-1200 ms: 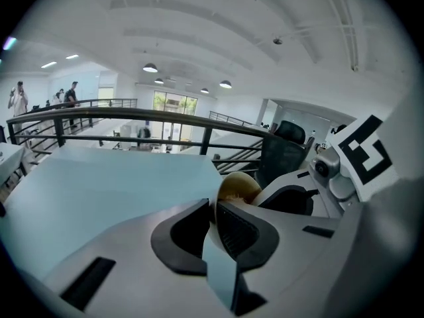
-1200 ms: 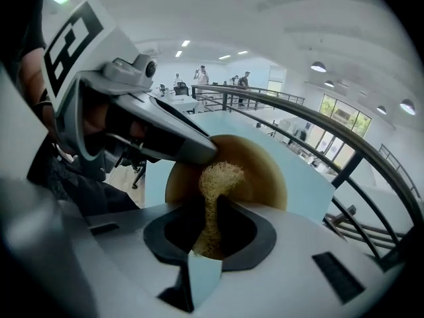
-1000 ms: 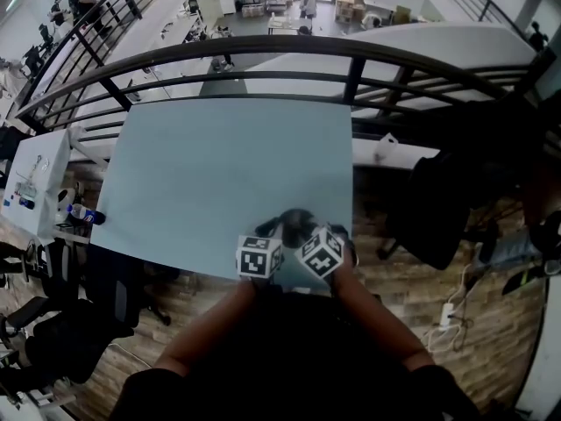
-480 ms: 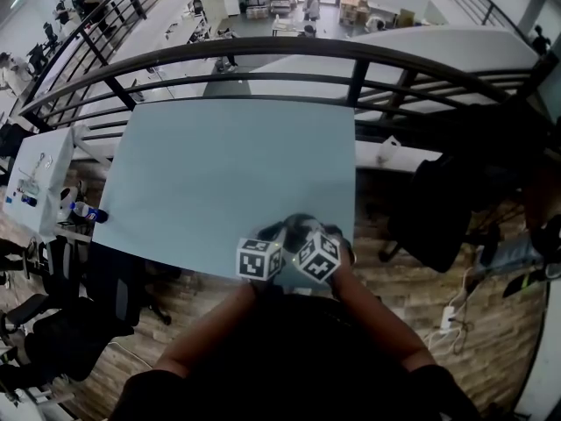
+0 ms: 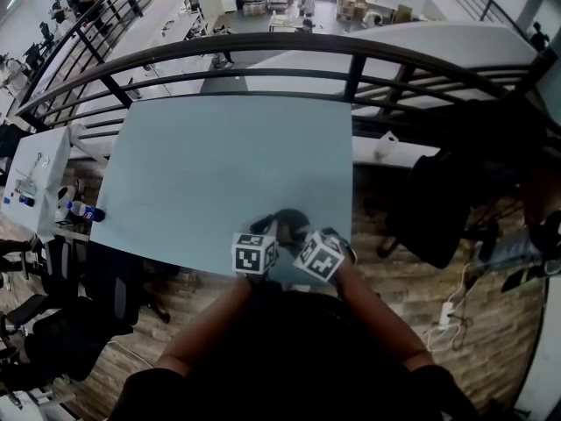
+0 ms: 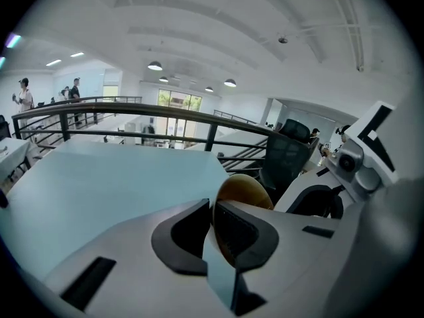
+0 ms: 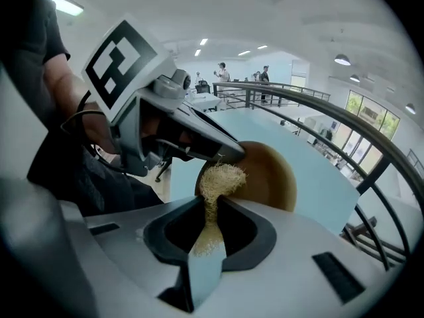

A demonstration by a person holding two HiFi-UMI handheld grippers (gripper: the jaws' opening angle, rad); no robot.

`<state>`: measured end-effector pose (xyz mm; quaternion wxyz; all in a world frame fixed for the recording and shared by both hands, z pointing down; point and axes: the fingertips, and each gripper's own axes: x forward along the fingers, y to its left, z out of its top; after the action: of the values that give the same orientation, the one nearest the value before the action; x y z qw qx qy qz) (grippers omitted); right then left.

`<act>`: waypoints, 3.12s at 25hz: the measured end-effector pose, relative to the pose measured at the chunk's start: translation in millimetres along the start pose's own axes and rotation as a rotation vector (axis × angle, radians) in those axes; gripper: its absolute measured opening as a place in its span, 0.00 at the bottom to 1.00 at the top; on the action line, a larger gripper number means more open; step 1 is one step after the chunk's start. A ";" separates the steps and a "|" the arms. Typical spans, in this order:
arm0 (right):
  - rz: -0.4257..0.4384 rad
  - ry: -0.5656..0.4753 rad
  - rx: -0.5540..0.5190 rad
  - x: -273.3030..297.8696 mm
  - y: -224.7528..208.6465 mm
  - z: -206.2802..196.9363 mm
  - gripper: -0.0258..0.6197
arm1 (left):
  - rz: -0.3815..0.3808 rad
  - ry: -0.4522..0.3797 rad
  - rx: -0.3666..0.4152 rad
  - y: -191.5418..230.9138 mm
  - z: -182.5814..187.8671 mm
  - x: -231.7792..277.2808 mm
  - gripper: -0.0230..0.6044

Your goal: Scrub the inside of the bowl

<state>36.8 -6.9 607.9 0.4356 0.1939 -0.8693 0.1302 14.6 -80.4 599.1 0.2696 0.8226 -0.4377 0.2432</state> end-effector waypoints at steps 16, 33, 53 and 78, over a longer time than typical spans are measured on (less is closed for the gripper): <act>-0.299 0.015 0.014 -28.4 -71.1 -13.1 0.14 | -0.052 0.056 -0.051 -11.7 -6.0 7.8 0.08; -0.183 0.063 -0.254 -3.5 -41.0 10.5 0.14 | -0.110 0.005 0.039 -28.2 32.8 6.5 0.07; -0.035 -0.031 -0.186 -36.5 -29.3 10.9 0.14 | -0.064 0.000 0.027 -2.9 32.8 10.1 0.06; -0.064 0.078 -0.258 -12.5 -27.8 30.3 0.14 | -0.106 -0.035 0.098 -26.9 46.3 -0.7 0.06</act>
<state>34.6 -40.8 581.6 0.4942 0.1589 -0.8547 0.0107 44.8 -97.7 558.4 0.2337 0.8608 -0.3858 0.2355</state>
